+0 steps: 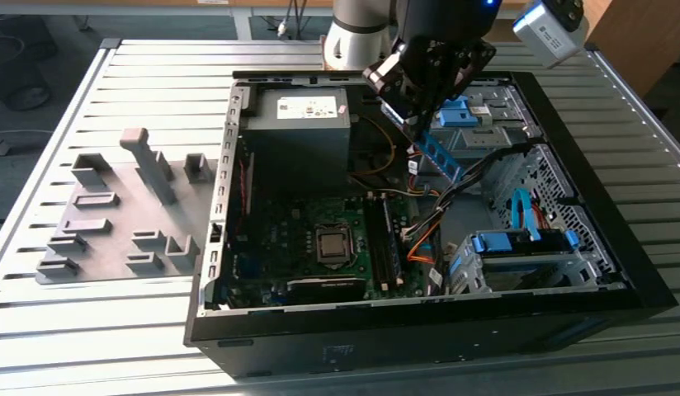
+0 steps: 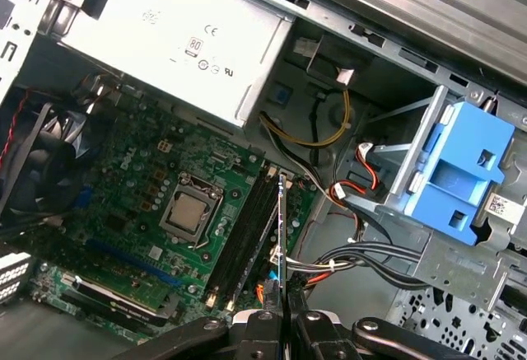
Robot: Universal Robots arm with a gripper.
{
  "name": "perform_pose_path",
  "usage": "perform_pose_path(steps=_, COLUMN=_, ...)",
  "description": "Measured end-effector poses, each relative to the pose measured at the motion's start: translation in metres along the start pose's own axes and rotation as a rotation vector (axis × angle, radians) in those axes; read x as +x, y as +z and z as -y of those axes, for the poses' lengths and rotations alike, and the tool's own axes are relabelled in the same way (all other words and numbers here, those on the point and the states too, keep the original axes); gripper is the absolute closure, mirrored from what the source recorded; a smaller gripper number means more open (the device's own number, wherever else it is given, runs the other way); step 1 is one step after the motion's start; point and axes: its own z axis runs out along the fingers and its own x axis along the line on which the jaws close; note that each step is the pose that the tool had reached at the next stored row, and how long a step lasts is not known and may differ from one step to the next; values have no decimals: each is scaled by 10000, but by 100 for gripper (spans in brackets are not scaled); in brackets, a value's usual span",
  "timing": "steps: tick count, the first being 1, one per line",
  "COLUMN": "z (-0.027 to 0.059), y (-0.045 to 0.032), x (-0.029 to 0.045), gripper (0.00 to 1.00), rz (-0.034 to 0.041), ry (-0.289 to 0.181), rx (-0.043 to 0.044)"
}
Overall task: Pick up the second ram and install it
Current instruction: 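Insert the second ram into the second slot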
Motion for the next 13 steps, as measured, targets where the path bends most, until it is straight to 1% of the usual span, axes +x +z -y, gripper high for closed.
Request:
perform_pose_path(steps=7, z=0, y=0, x=0, gripper=86, rz=0, ry=239, rx=8)
perform_pose_path(steps=13, z=0, y=0, x=0, gripper=86, rz=0, ry=350, rx=11)
